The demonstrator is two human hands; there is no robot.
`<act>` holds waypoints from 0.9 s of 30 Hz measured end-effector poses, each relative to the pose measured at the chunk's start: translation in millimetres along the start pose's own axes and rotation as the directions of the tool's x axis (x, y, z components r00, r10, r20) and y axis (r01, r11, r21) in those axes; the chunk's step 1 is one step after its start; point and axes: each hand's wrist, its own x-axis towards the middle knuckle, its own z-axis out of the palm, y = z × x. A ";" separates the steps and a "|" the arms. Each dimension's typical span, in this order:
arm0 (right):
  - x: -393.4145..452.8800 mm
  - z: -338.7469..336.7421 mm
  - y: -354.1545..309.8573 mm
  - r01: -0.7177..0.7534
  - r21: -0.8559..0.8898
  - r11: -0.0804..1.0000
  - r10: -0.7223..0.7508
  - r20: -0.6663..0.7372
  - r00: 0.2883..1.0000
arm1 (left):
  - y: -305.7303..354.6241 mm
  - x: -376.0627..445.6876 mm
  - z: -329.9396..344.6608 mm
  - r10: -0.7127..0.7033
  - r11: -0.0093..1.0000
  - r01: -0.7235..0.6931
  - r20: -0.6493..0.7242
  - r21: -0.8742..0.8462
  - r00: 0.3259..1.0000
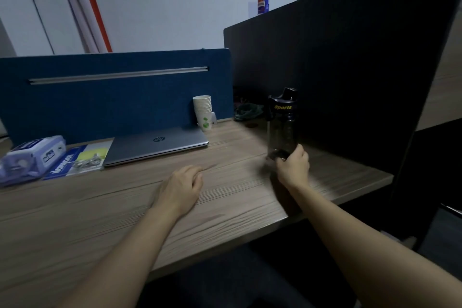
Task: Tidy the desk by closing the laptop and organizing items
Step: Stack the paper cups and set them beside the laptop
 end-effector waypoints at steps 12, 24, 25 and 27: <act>52.9 47.4 -13.6 0.107 -0.061 0.992 -0.102 0.088 0.991 | -54.0 52.4 7.2 -0.052 0.998 0.051 0.005 0.040 0.999; 124.0 150.5 -45.2 0.162 -0.029 0.986 -0.156 0.163 0.974 | -123.6 125.1 26.3 -0.118 0.985 0.120 -0.025 0.126 0.993; 130.2 159.0 -46.7 0.167 -0.031 0.985 -0.160 0.164 0.973 | -127.2 129.6 28.1 -0.111 0.984 0.114 -0.027 0.135 0.993; 142.1 174.4 -50.6 0.176 -0.044 0.983 -0.168 0.152 0.974 | -132.2 139.3 29.9 -0.103 0.983 0.108 -0.036 0.148 0.994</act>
